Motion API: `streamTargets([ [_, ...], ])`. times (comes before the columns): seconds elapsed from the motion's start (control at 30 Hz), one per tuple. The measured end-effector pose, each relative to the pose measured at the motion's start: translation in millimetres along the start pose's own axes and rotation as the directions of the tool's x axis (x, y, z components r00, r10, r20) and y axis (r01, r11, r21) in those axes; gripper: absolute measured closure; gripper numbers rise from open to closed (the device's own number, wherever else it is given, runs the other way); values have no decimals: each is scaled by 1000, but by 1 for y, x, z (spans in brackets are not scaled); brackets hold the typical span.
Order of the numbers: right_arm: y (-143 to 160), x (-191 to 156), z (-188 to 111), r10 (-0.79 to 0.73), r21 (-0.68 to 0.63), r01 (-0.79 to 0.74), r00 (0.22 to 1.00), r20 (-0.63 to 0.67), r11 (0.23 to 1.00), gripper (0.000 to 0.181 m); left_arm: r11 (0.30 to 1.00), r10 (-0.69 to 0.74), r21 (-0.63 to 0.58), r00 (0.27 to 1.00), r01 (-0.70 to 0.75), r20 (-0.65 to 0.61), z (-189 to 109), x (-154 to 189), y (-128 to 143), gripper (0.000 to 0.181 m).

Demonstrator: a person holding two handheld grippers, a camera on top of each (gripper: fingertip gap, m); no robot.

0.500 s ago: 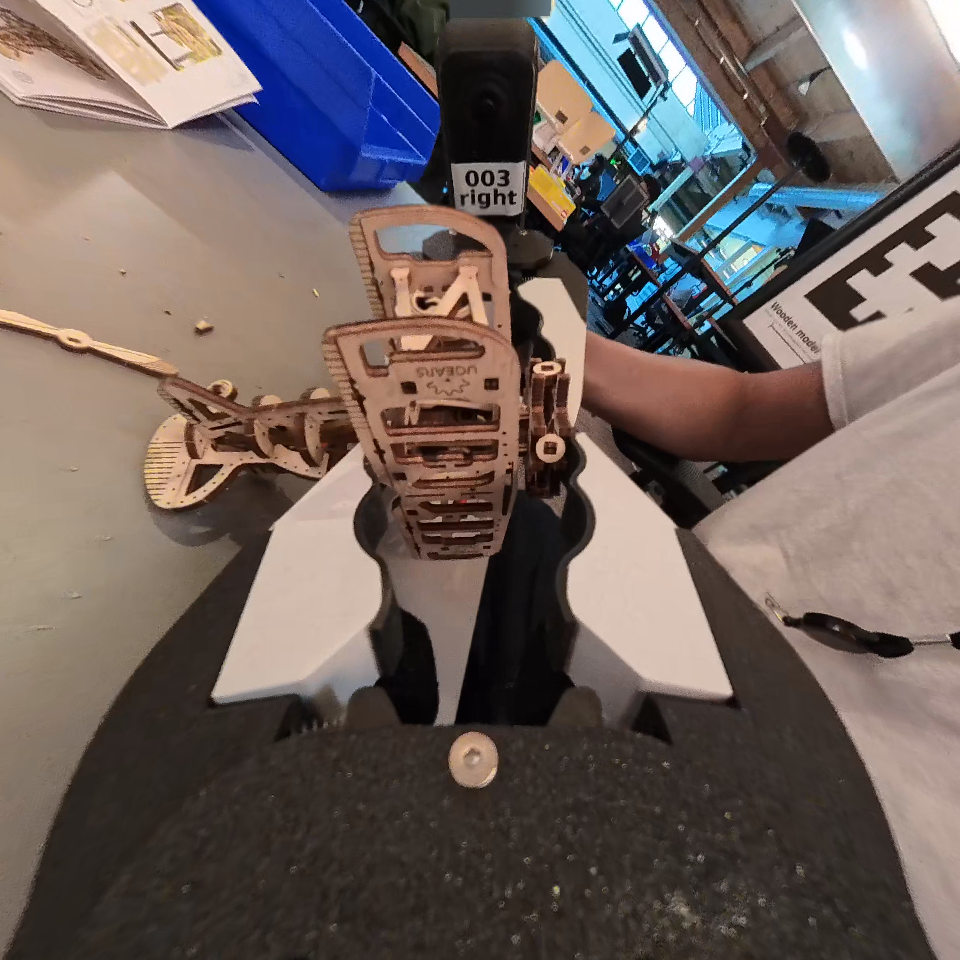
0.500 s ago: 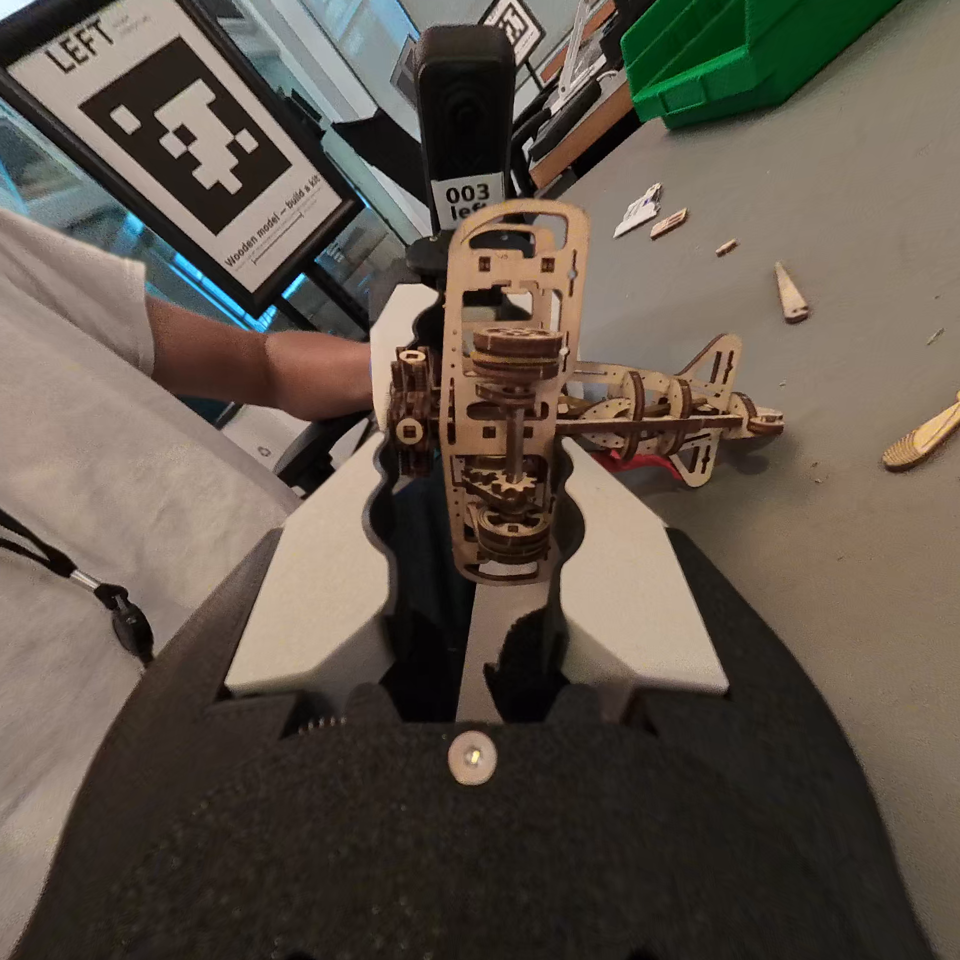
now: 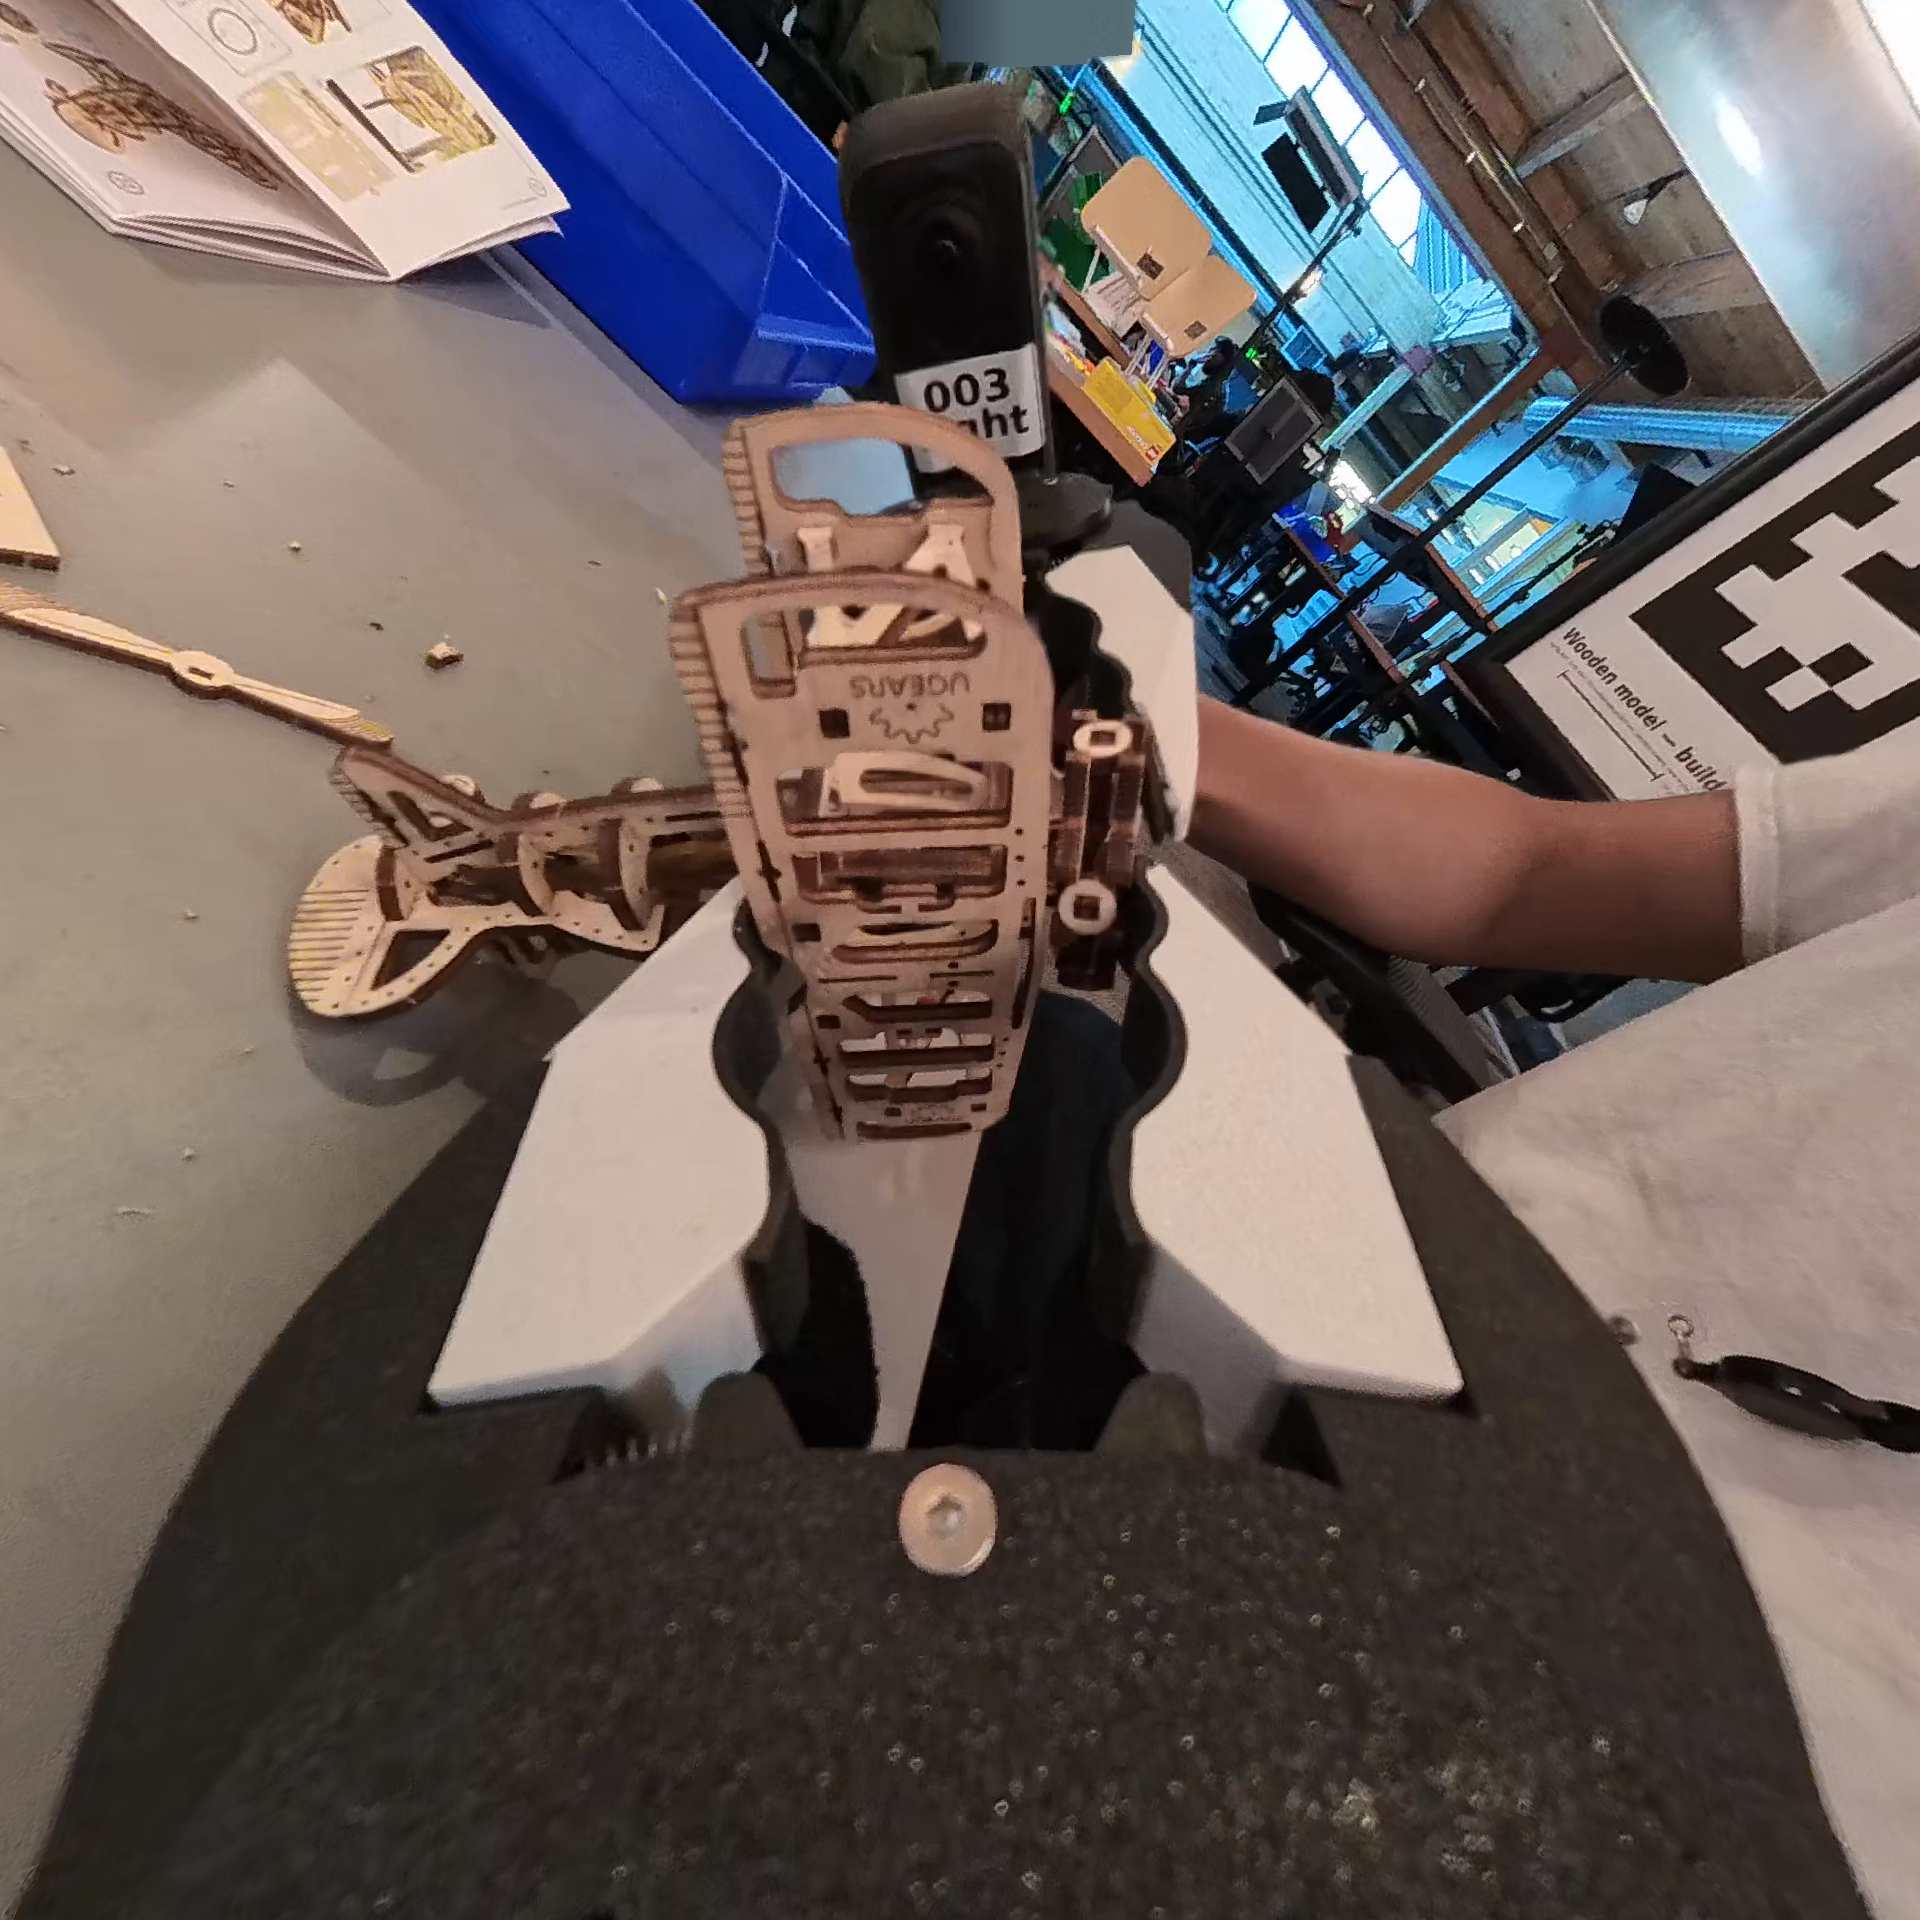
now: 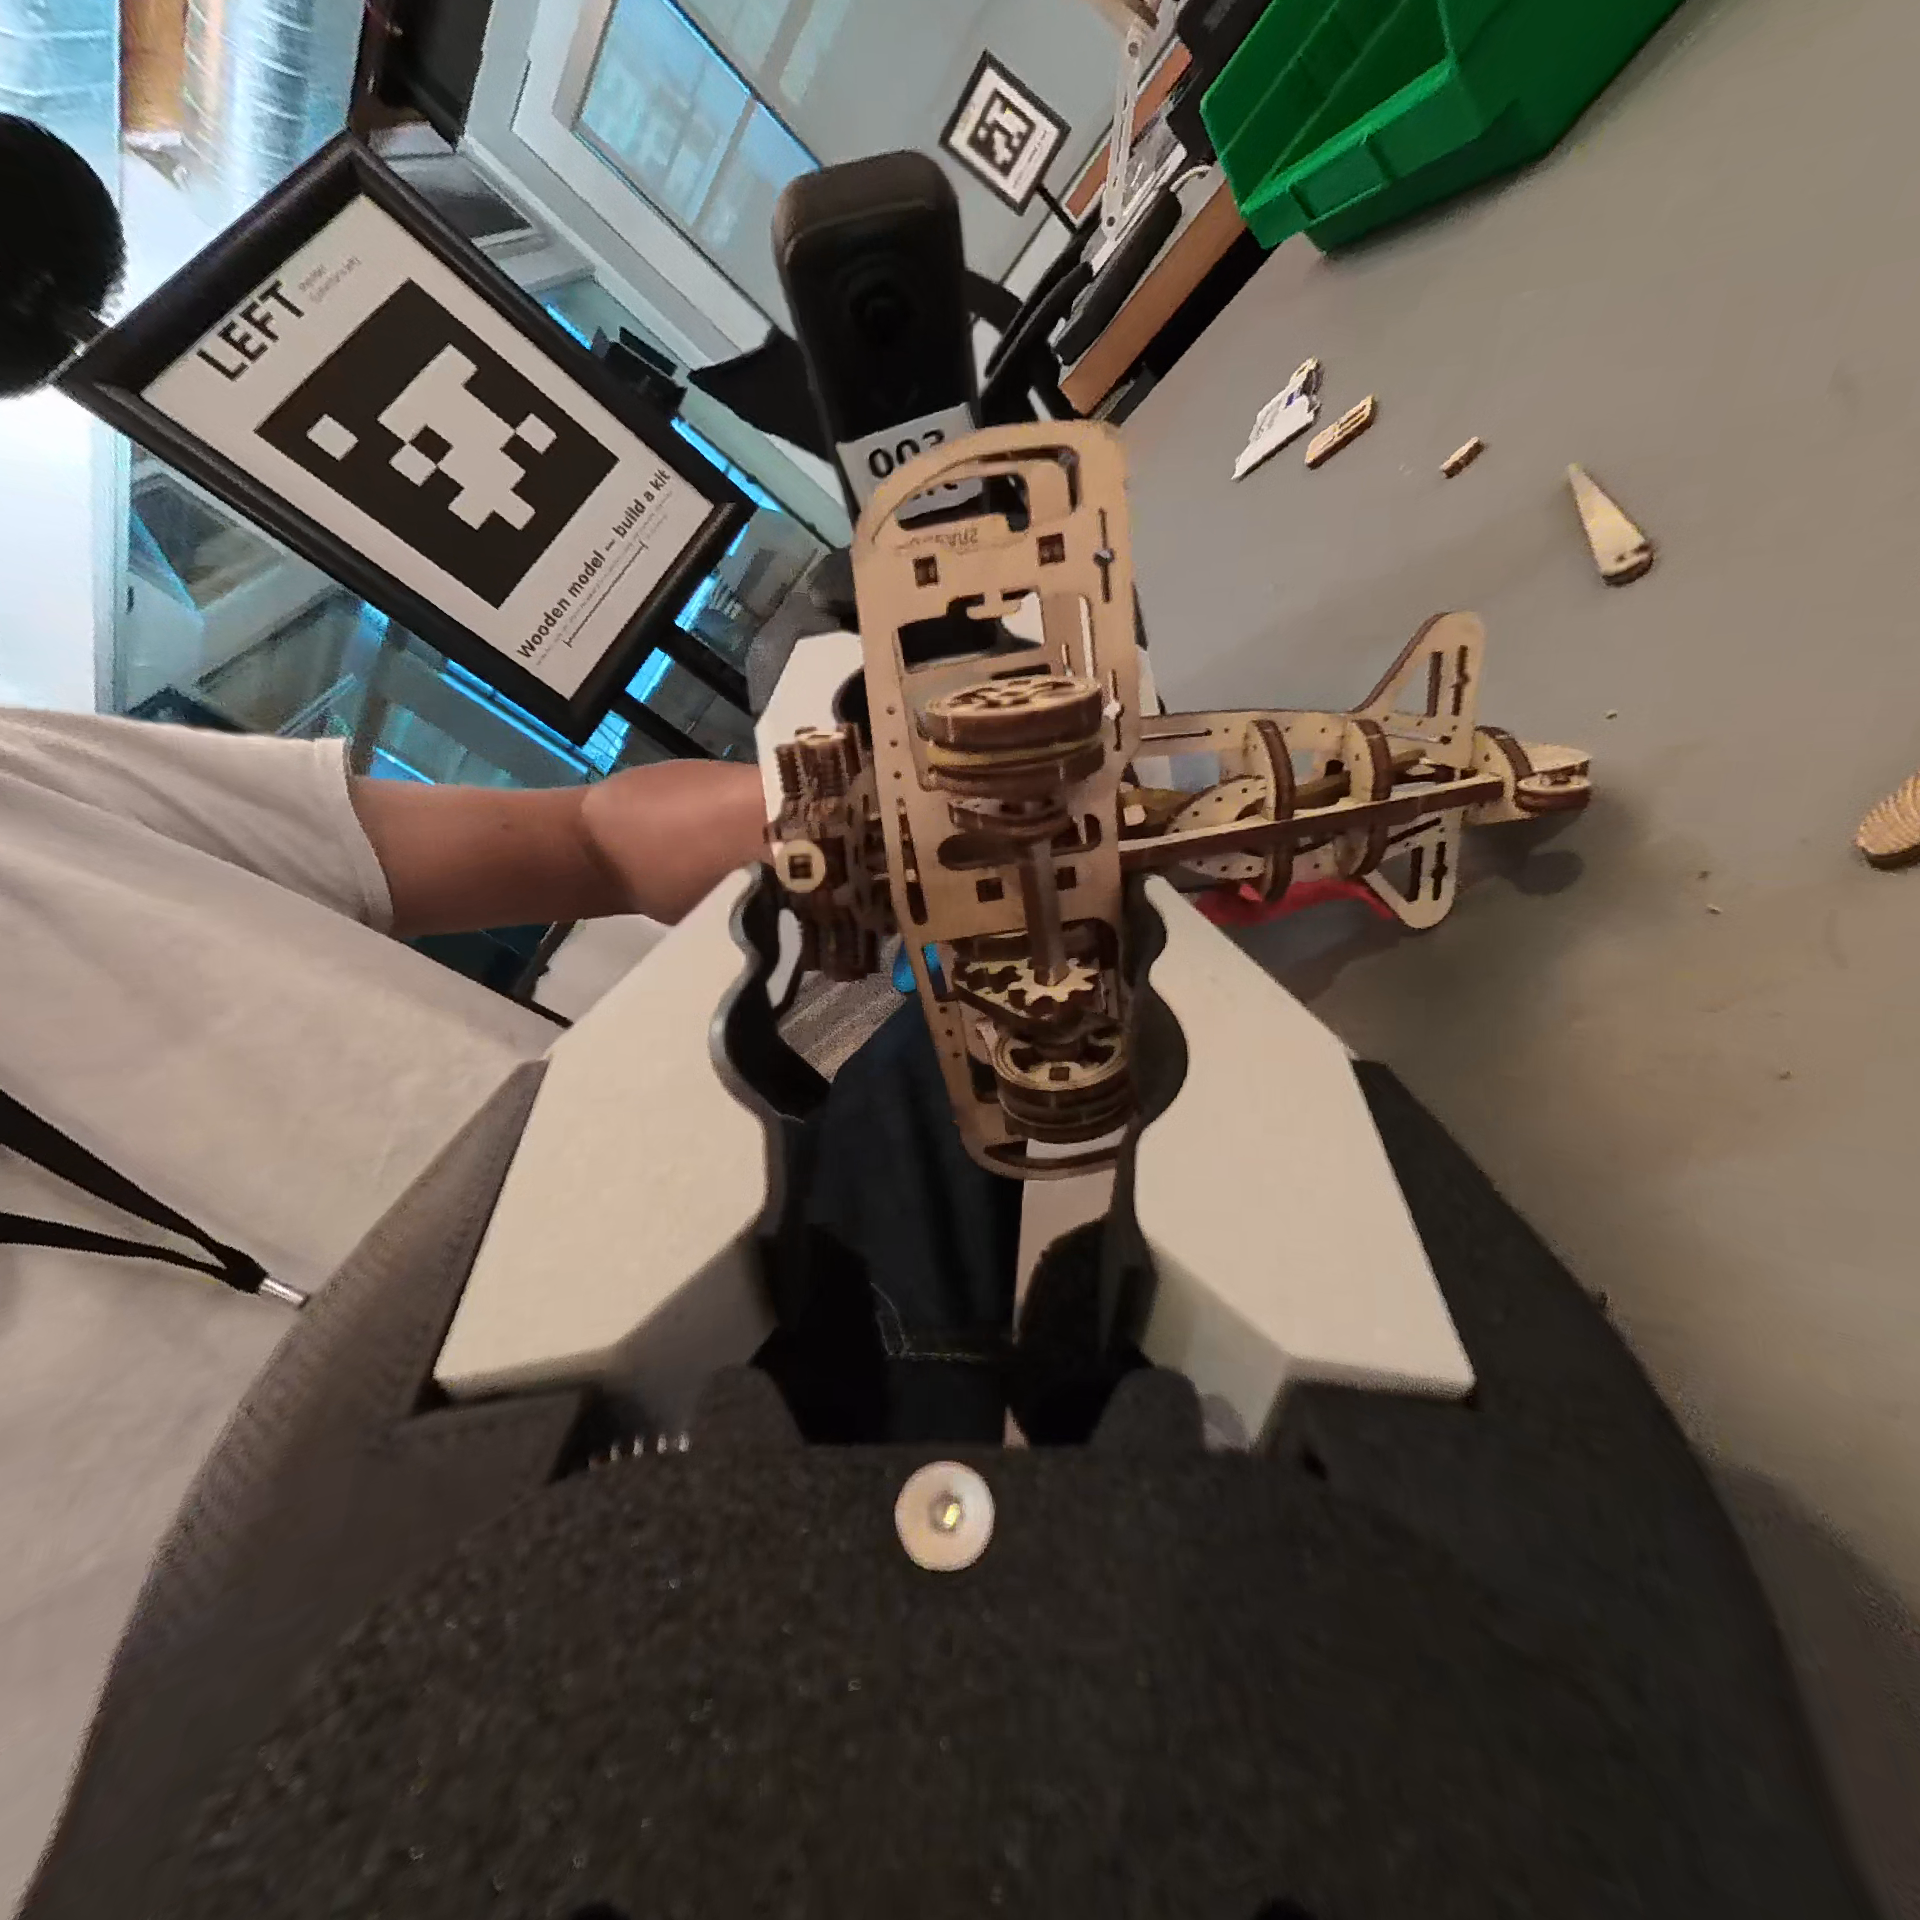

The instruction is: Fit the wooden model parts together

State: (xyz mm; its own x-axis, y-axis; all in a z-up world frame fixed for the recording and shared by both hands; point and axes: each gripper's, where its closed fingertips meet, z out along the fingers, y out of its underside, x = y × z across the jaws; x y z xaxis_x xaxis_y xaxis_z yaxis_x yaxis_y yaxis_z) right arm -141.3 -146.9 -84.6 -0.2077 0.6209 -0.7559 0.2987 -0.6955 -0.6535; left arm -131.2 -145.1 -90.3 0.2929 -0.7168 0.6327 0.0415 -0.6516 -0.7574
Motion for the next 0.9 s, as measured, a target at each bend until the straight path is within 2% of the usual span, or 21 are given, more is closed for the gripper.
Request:
streamTargets([
  [0.07, -2, 1, 1, 27, 12, -27, 1000, -1, 1000, 116, 1000, 10, -8, 1000, -9, 14, 0, -1, 0, 118],
  [0.2, -3, 3, 0, -14, 20, 14, 1000, -22, 1000, 122, 999, 26, -24, 999, -25, 33, 1, -1, 3, 116],
  [0.53, 2, 5, 1, -90, -15, 89, 995, -53, 996, 126, 1000, -25, -4, 998, 25, -51, -1, 2, 2, 109],
  [0.9, -2, 6, -1, -97, -1, 97, 994, -53, 995, 123, 1000, -12, 23, 999, 13, -40, -1, -2, -3, 117],
])
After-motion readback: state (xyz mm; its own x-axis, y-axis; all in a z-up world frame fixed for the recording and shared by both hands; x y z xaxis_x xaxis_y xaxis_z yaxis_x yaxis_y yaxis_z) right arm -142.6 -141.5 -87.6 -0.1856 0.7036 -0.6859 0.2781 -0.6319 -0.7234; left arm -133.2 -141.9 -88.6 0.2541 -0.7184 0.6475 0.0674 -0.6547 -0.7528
